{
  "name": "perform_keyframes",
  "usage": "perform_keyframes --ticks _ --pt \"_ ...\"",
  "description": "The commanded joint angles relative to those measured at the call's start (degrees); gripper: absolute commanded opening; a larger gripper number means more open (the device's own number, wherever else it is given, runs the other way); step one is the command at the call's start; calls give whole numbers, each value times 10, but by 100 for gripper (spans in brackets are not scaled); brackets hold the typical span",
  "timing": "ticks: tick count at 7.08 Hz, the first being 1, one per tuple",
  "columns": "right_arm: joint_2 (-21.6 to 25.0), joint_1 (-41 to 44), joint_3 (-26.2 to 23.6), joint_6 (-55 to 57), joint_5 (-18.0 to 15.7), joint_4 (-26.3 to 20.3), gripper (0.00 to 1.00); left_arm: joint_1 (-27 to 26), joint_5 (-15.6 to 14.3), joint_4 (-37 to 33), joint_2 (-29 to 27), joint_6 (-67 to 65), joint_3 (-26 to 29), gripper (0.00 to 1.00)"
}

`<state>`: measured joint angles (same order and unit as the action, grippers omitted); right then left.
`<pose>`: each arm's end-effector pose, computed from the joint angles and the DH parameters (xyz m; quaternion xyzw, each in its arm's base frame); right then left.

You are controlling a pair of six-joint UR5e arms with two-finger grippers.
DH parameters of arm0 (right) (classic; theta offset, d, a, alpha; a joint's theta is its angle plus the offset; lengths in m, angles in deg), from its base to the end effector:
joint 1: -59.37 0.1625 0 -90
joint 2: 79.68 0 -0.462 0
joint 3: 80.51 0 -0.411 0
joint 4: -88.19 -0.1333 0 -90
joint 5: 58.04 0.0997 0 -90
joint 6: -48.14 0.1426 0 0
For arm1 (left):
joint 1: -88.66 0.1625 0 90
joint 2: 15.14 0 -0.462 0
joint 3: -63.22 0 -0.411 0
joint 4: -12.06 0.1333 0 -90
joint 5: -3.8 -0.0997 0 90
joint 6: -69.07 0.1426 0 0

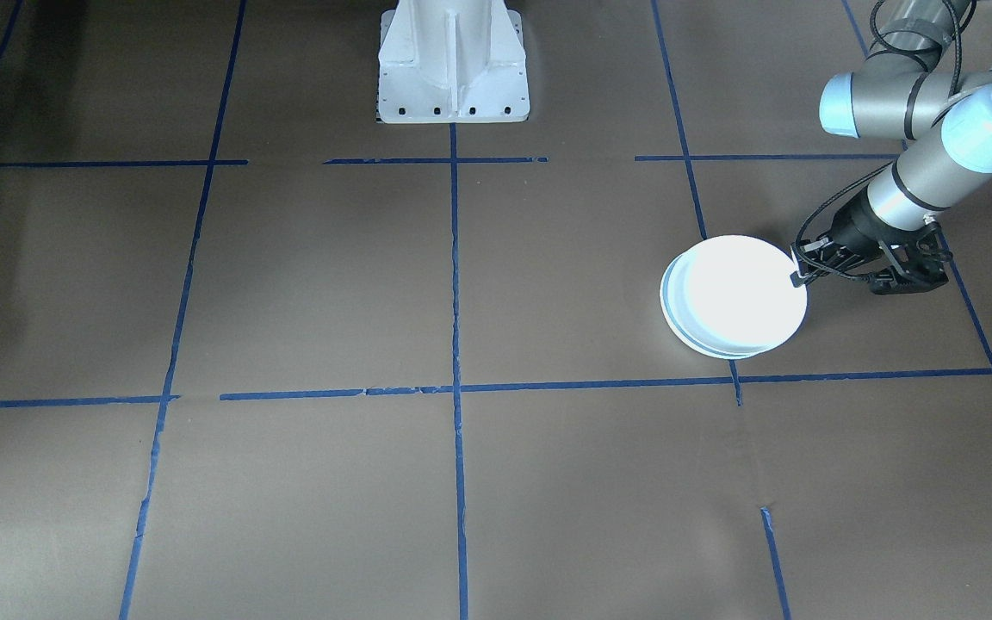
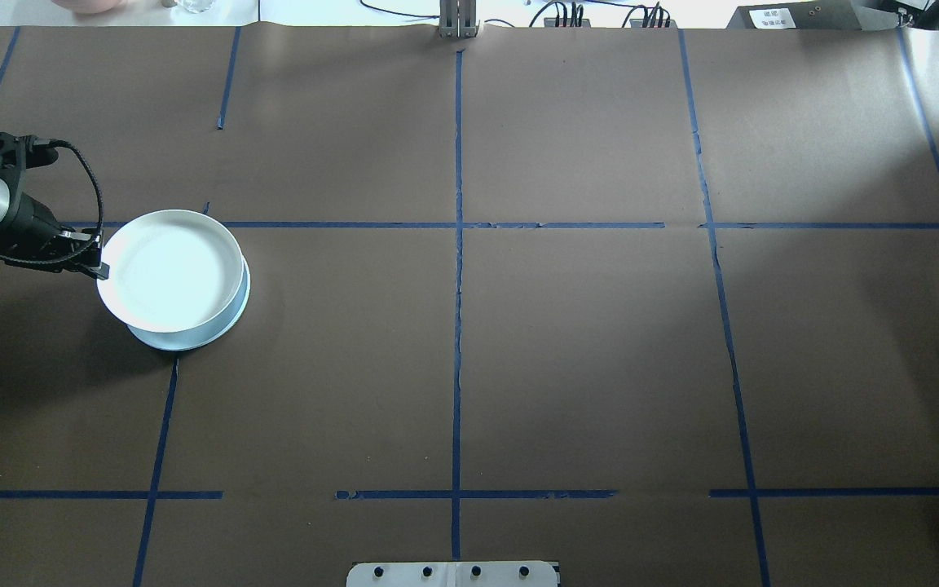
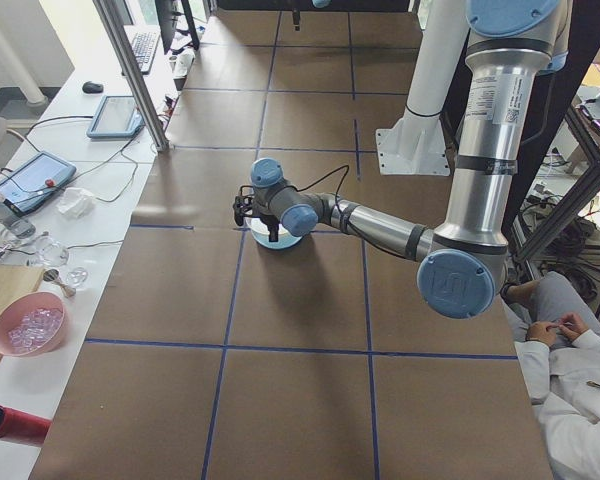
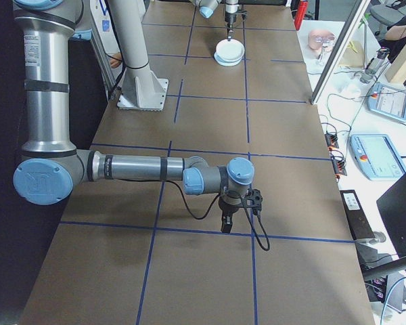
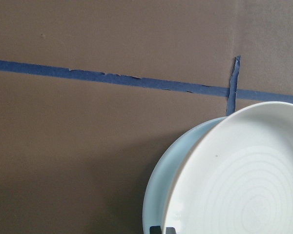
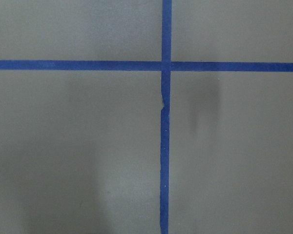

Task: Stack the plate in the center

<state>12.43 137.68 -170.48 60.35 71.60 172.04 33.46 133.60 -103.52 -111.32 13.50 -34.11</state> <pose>-0.0600 -0.4990 0.7421 -0.0380 -0.3383 -0.0076 0.9402 0.3055 -0.5132 0.5480 -0.0058 0.4492 -0.0477 0.8921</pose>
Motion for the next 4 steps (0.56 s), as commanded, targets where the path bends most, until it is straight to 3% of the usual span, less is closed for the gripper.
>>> perform_keyframes --ticks 1,4 --pt "0 0 0 0 0 0 100 0 0 0 -1 -2 2 0" --pt "0 0 0 0 0 0 100 0 0 0 -3 0 3 40"
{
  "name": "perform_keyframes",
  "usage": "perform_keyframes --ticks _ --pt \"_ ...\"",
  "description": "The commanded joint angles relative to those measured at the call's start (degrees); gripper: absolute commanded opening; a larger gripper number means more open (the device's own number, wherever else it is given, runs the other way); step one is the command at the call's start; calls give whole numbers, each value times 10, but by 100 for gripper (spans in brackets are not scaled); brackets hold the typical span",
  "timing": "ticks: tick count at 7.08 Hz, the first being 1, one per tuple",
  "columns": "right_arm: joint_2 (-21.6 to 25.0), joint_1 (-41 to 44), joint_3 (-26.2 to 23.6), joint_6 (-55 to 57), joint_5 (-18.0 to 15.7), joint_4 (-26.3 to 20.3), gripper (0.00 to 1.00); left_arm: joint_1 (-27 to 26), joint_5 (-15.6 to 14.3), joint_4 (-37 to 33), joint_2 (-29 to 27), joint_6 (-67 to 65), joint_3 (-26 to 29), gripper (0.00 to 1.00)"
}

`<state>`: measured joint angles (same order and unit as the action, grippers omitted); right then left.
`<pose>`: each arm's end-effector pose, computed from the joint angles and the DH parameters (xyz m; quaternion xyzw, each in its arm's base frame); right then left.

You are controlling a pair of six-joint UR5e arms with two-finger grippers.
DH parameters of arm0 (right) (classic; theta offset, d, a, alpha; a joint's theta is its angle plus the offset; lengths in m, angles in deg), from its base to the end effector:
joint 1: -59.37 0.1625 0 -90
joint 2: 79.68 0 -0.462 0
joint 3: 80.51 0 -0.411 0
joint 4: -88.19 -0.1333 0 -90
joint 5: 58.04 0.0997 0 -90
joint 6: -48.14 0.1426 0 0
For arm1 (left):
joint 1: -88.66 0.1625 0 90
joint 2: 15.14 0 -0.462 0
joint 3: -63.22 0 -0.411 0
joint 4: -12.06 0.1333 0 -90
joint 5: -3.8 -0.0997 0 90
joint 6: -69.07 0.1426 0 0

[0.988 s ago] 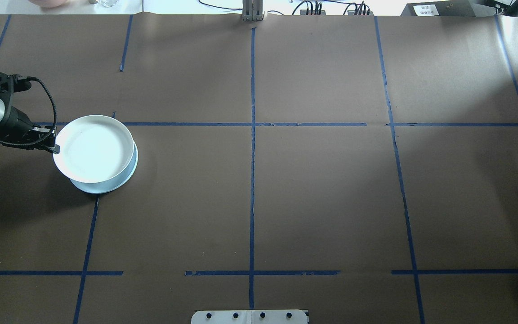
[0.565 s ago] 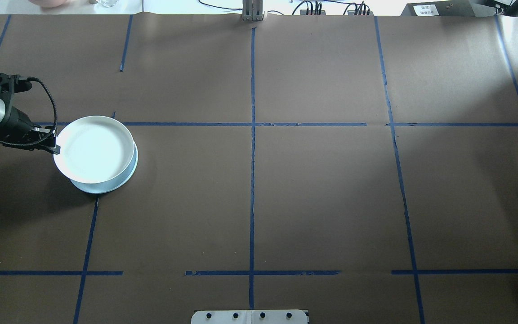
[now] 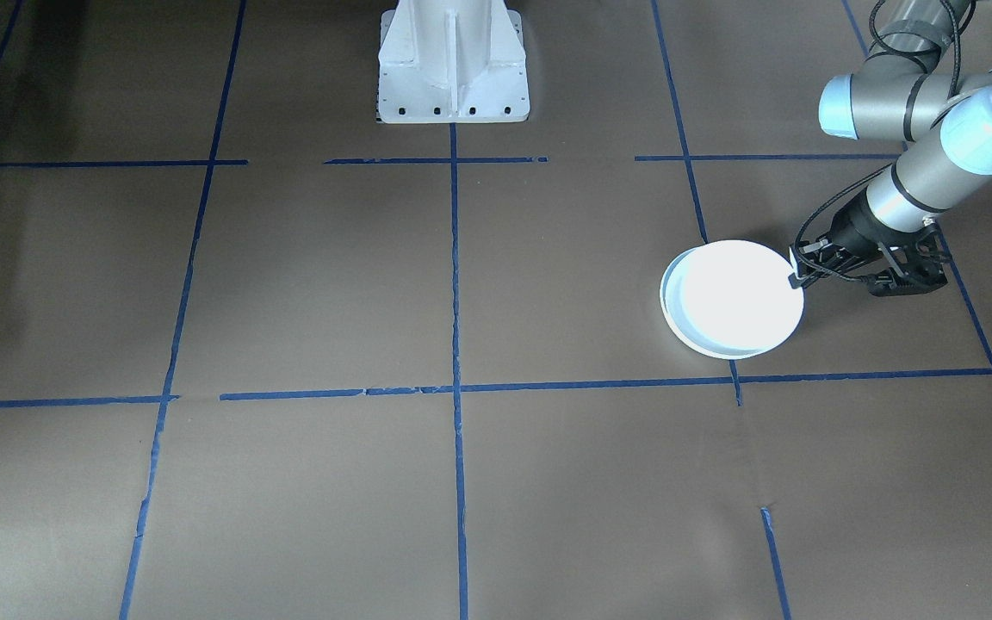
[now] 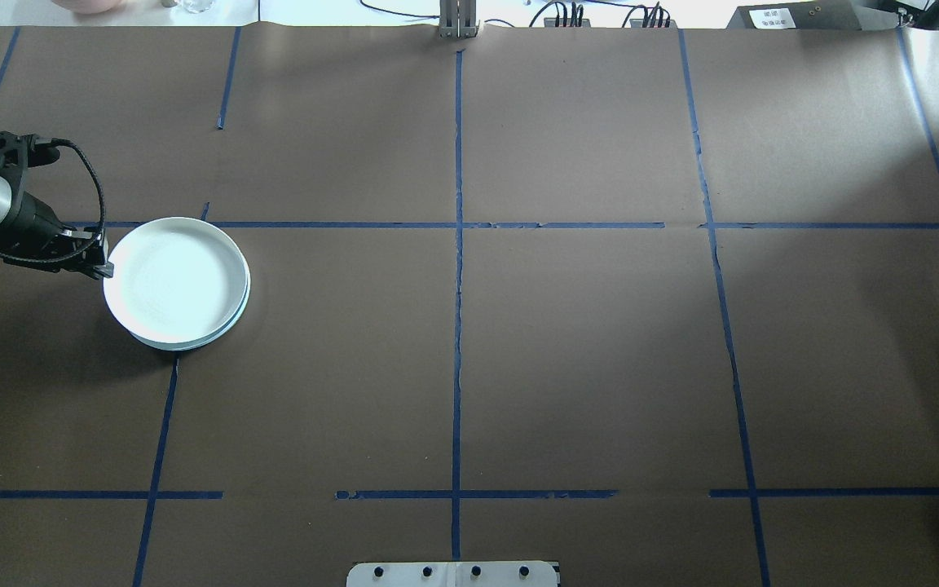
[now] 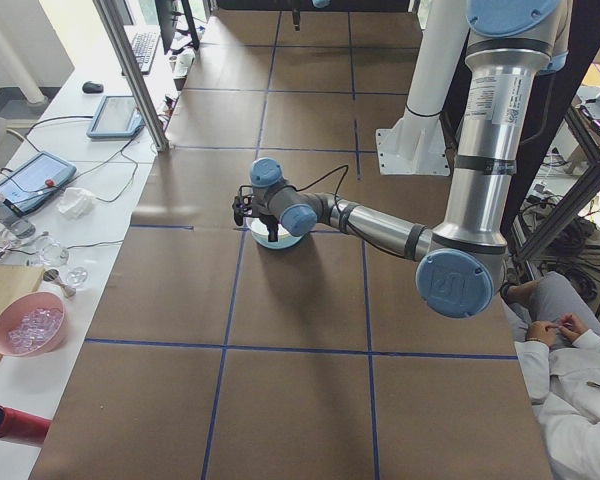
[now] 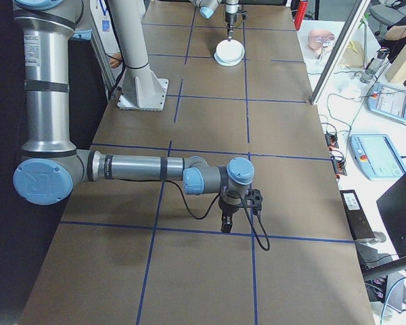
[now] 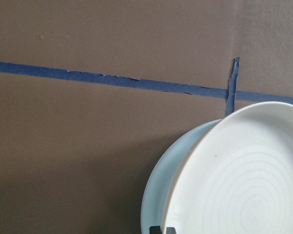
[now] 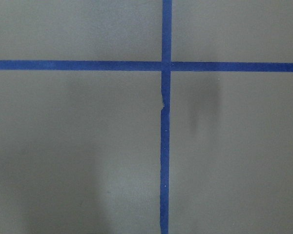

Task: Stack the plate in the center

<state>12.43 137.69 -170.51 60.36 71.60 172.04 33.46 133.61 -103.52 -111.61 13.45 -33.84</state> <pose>-0.0600 -0.4991 0.7418 -0.0377 -0.3384 -0.0075 0.9402 0.3069 -0.5151 0.5475 -0.0060 0.4494 -0.0480 0.8920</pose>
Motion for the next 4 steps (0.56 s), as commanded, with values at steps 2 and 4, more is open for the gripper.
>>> perform_keyframes --ticks 2,4 --pt "0 0 1 0 0 0 100 0 0 0 0 2 0 44" --pt "0 0 0 0 0 0 100 -10 10 0 6 7 -9 45"
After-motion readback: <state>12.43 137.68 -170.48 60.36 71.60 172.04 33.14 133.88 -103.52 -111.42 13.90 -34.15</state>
